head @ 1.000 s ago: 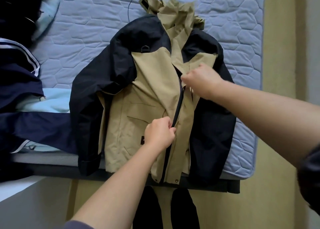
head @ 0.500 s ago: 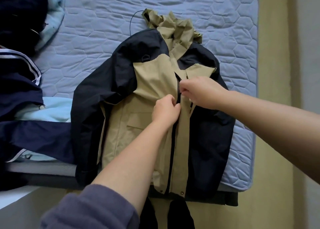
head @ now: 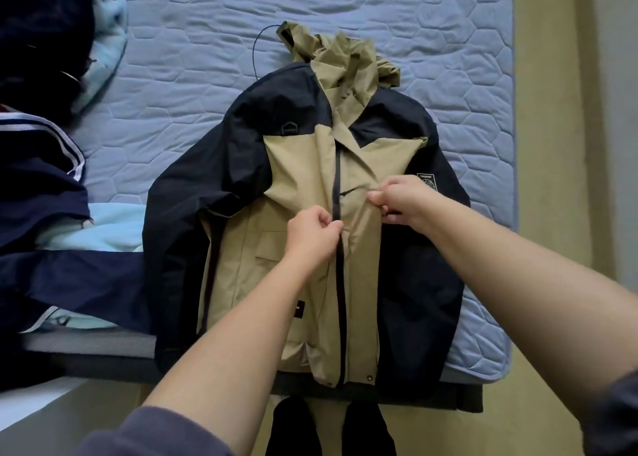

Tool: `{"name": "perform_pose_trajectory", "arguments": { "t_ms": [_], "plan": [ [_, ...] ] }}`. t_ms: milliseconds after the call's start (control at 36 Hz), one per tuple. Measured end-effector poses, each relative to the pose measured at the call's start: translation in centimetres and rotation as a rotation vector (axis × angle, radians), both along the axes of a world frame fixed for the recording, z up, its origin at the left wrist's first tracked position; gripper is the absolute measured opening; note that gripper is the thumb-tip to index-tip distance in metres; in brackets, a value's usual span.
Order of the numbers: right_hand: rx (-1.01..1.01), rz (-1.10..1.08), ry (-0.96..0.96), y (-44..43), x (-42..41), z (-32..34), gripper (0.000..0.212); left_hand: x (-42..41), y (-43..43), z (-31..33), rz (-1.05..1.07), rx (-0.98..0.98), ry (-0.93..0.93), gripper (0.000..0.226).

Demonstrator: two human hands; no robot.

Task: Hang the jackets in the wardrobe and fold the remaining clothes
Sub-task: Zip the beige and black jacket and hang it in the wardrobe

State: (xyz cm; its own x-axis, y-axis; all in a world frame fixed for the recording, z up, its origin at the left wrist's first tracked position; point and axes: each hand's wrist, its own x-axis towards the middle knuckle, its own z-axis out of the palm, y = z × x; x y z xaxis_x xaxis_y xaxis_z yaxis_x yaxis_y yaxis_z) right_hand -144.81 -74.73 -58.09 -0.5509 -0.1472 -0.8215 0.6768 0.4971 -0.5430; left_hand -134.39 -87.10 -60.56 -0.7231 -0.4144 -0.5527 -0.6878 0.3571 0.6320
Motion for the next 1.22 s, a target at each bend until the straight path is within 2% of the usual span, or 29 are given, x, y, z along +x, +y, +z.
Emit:
{"name": "perform_pose_trajectory", "arguments": {
  "t_ms": [56, 111, 167, 278, 333, 389, 417, 472, 528, 611, 722, 806, 917, 1000, 1083, 1167, 1222],
  "plan": [
    [-0.108, -0.186, -0.035, 1.0, 0.8, -0.2, 0.030, 0.3, -0.2, -0.2, 0.053, 0.066, -0.028, 0.025],
    [-0.206, -0.327, -0.095, 1.8, 1.7, -0.4, 0.026, 0.1, -0.1, 0.1, -0.012, 0.100, -0.055, 0.026],
    [-0.221, -0.338, -0.106, 2.3, 2.2, -0.7, 0.023, -0.5, 0.1, 0.5, -0.103, 0.109, -0.063, 0.024],
    [-0.194, -0.183, -0.077, 2.5, 1.9, -0.3, 0.027, -1.8, -0.3, 1.4, -0.119, 0.089, -0.021, 0.020],
    [-0.082, -0.080, -0.024, 2.4, 1.7, 0.3, 0.022, -2.0, -0.4, 1.5, -0.105, 0.095, -0.005, 0.021],
    [0.198, 0.166, 0.248, 2.2, 1.5, 0.9, 0.008, -1.8, -0.3, 1.5, -0.094, 0.091, 0.006, 0.024],
    [0.317, 0.294, 0.428, 2.0, 1.6, 1.2, 0.019, -1.7, -0.2, 1.5, -0.088, 0.079, 0.010, 0.027],
    [0.378, 0.505, 0.750, 1.5, 1.8, 2.0, 0.038, -1.5, 0.1, 1.4, -0.076, 0.070, 0.025, 0.028],
    [0.324, 0.725, 0.891, 0.9, 2.0, 2.6, 0.036, -1.3, 0.1, 1.5, -0.066, 0.079, 0.048, 0.026],
    [0.367, 1.013, 0.906, 0.6, 2.0, 2.2, 0.027, -1.0, -0.1, 1.5, -0.085, 0.077, 0.083, 0.027],
    [0.409, 1.130, 1.010, -0.2, 1.4, 1.7, 0.019, -0.8, -0.3, 1.6, -0.139, 0.027, 0.123, 0.021],
    [0.424, 1.207, 0.966, -0.3, 0.0, 2.1, 0.013, -0.3, -0.4, 1.5, -0.184, -0.022, 0.132, 0.019],
    [0.508, 1.499, 1.116, -1.4, -2.3, 3.1, 0.016, 0.9, -0.5, 1.1, -0.246, -0.066, 0.125, 0.027],
    [0.599, 1.496, 1.161, -1.7, -4.8, 4.3, 0.020, 2.4, -1.0, 0.7, -0.296, -0.110, 0.093, 0.026],
    [0.664, 1.491, 1.162, -1.5, -6.2, 5.4, 0.018, 3.9, -2.0, 0.2, -0.359, -0.156, -0.021, 0.016],
    [0.578, 1.491, 1.166, -1.7, -5.5, 5.1, 0.022, 3.9, -2.6, 0.2, -0.438, -0.210, -0.153, 0.011],
    [0.519, 1.441, 1.209, -1.8, -5.2, 4.6, 0.025, 2.9, -2.3, 0.6, -0.444, -0.237, -0.150, 0.015]
  ]
}}
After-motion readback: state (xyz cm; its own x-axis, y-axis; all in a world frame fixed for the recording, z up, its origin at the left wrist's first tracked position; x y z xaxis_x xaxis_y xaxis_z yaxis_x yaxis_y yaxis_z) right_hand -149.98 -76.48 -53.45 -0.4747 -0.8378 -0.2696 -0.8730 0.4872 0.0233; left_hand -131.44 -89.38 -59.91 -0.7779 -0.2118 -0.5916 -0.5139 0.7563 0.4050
